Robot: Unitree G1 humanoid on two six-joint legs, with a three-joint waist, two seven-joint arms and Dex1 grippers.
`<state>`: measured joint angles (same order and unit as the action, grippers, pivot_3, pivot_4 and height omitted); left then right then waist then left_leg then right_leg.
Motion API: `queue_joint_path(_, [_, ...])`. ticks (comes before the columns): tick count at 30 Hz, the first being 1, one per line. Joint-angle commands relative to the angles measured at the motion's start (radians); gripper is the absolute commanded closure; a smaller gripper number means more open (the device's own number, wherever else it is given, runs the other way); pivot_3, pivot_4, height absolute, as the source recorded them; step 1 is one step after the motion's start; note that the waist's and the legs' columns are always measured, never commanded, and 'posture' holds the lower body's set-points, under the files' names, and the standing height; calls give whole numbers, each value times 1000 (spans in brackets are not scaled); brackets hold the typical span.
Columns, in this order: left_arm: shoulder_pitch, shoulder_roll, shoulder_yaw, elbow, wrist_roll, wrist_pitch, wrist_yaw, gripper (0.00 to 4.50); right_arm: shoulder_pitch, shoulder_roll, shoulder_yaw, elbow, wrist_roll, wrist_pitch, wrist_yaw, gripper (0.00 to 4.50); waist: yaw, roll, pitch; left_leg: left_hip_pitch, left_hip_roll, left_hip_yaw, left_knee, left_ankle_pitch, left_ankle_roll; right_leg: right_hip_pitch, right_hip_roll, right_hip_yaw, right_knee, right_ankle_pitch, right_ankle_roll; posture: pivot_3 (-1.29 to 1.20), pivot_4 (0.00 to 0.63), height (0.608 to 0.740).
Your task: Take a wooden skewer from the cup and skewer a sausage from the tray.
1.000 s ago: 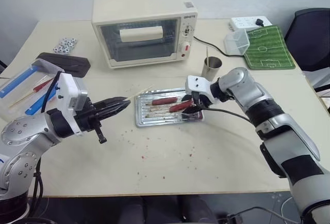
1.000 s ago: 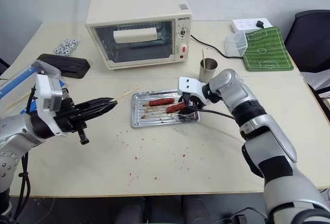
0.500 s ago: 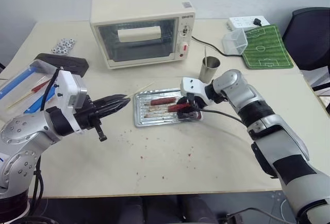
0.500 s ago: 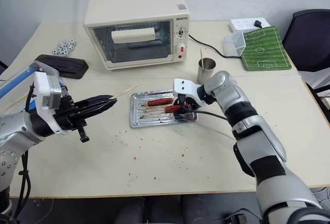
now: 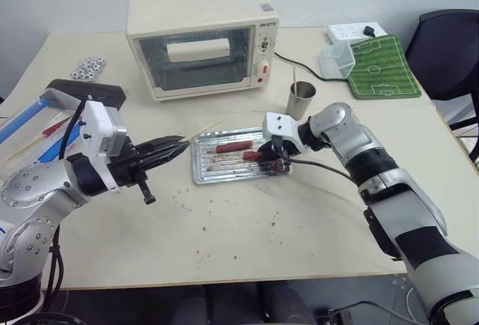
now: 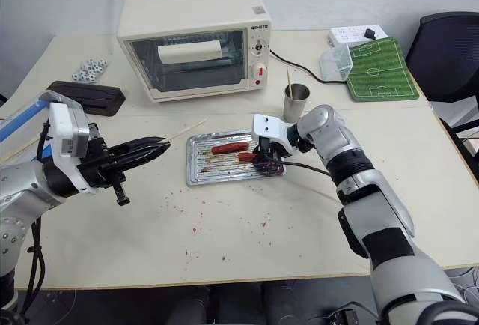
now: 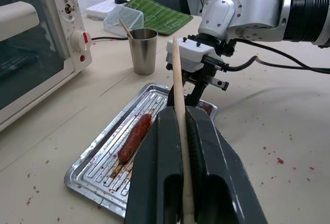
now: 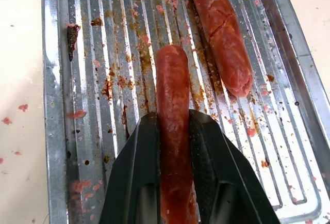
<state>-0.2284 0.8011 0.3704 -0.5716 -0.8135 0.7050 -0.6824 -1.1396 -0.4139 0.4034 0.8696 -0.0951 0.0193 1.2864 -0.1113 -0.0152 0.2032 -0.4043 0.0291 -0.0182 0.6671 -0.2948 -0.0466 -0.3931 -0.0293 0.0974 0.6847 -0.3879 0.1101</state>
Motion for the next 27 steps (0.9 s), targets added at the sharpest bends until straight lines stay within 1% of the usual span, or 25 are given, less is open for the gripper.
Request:
queue_joint_path(1, [-16, 8, -2, 4, 12, -27, -4, 4500, 16, -2, -20, -11, -13, -7, -10, 3697, 0, 0, 0, 0, 0, 0, 0, 0, 0, 0, 0, 0, 0, 0, 0, 0, 150, 740])
queue_joint_path(7, [-23, 9, -15, 22, 19, -40, -14, 4500, 16, -13, -37, -37, -12, 0, -5, 3697, 0, 0, 0, 0, 0, 0, 1, 0, 0, 0, 0, 0, 2, 0, 0, 0, 150, 740])
queue_joint_path(14, [-51, 35, -25, 75, 33, -51, -66, 4500, 12, -67, -64, -155, 21, 34, 56, 3697, 1, 0, 0, 0, 0, 0, 1, 0, 0, 0, 0, -1, 3, 0, 0, 0, 150, 740])
queue_joint_path(22, [-81, 41, -43, 110, 47, -63, -94, 4500, 42, -102, -88, -234, 27, 50, 76, 3697, 0, 0, 0, 1, 0, 0, 1, 0, 0, -1, -1, -3, 3, 0, 0, 0, 150, 740])
queue_joint_path(27, [-54, 88, -49, 136, 38, -41, -177, 4500, 39, -159, -132, -337, 102, 17, 175, 3697, 0, 0, 0, 1, 0, 0, 1, 0, 0, -1, -1, -4, 4, 0, 0, 0, 150, 740])
